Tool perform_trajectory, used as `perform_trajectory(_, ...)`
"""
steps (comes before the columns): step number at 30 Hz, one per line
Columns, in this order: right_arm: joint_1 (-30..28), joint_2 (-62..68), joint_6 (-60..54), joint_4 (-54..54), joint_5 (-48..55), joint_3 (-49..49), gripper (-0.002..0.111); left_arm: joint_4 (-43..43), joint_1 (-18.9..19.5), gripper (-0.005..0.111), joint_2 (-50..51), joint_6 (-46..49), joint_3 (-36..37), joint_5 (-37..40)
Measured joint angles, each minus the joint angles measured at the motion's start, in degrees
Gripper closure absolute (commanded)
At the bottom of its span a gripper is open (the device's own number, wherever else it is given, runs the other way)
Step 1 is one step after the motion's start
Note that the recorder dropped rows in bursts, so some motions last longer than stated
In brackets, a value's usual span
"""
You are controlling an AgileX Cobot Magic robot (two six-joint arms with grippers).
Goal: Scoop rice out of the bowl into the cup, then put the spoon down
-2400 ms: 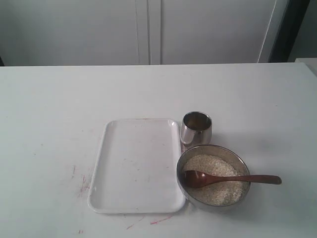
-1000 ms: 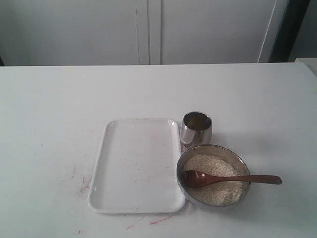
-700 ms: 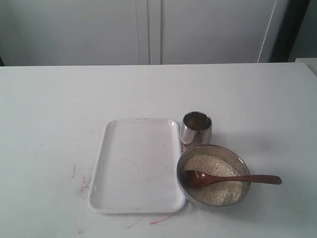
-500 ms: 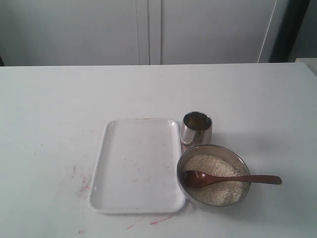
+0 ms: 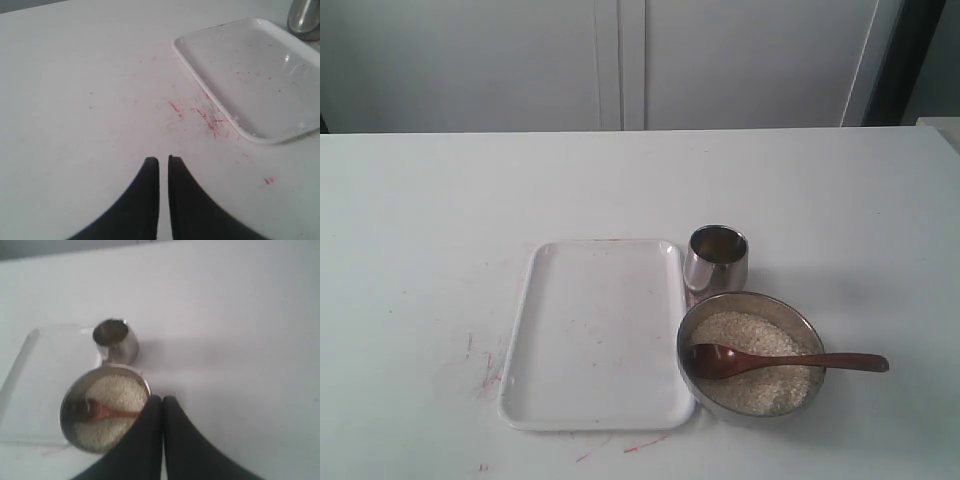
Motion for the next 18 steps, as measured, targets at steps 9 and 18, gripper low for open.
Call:
perform_trajectory(9, 3.6, 22.7, -6.6, 2.2, 16.1, -24.1, 0.108, 0.0, 0.0, 0.092, 0.0, 0.0, 0.0, 0.0)
perform_trajectory(18, 7.3, 30.3, -17.1, 0.8, 17.2, -28.0, 0.108, 0.0, 0.0, 0.092, 0.0, 0.0, 0.0, 0.0)
